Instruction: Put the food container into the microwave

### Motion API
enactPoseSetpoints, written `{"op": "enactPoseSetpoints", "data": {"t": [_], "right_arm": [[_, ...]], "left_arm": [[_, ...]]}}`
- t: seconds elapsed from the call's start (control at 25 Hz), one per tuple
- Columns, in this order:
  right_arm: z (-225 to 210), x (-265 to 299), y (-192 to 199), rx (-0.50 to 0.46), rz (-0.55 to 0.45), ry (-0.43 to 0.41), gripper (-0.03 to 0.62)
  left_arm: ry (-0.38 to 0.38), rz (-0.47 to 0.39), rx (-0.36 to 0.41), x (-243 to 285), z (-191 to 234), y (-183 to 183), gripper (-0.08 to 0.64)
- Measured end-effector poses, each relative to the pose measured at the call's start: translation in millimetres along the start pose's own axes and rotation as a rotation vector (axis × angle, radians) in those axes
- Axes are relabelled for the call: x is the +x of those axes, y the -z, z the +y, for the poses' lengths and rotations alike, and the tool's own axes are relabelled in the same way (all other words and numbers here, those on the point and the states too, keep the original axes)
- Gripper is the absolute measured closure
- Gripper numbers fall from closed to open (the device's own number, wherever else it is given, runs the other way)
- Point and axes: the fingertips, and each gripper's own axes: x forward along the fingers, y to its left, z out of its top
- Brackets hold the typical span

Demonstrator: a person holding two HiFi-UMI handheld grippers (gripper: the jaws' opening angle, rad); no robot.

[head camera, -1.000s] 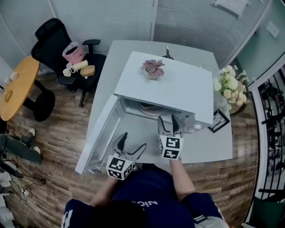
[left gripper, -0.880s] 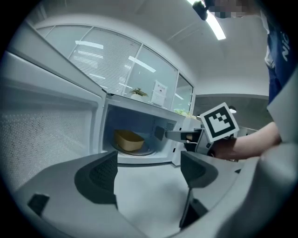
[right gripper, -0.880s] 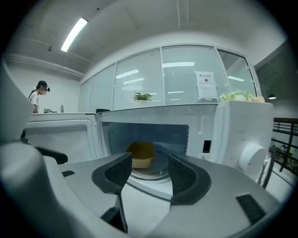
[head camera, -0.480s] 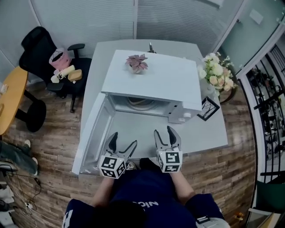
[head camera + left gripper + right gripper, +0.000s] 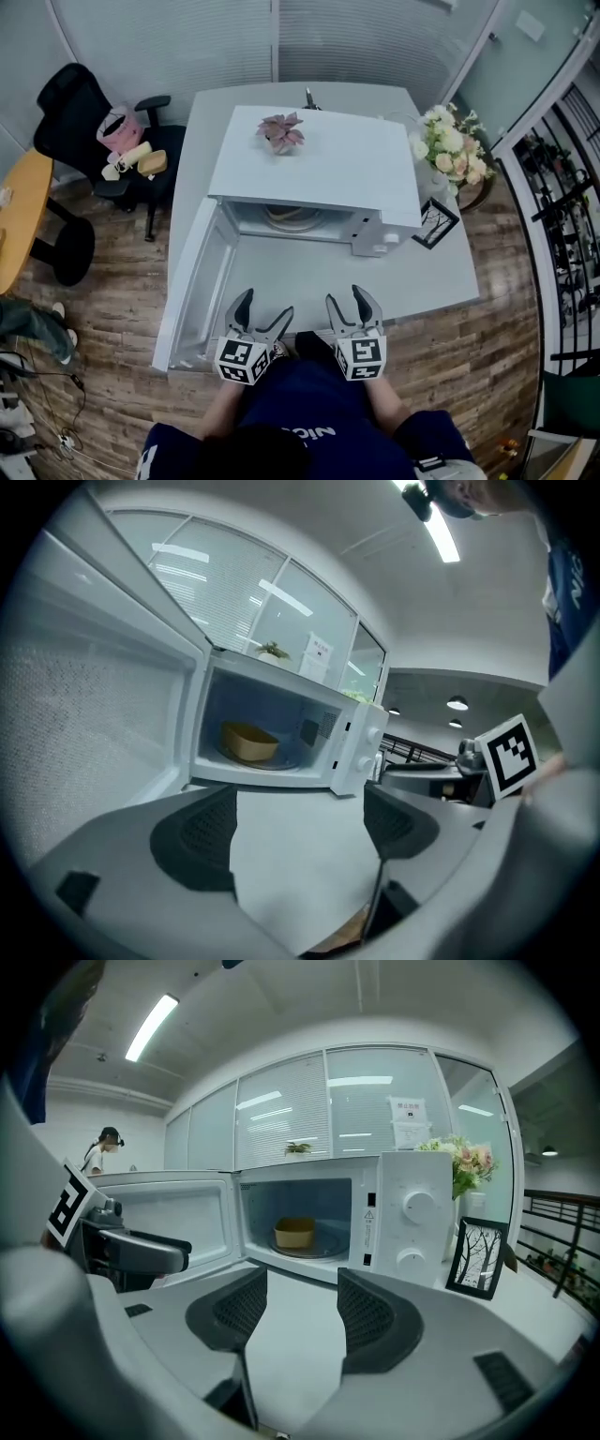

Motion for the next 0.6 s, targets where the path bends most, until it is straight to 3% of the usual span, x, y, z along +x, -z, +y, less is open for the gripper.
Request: {"op": "enactPoseSetpoints", "data": {"t": [0.28, 0.44, 0.6], "right_arm": [[4, -1, 5, 0.037, 0.007, -0.025, 0.377], [4, -3, -1, 0.05, -0.015, -0.041, 0.462], [2, -1, -2, 0.048, -0.011, -0.038, 0.57]], "left_arm": [[0.046, -0.009, 0.02, 5, -13, -2, 0.166], [0.061, -0.02, 0.024, 5, -16, -7, 0.245], [0.072, -0.036, 0.014, 8, -16, -10, 0.367]]}}
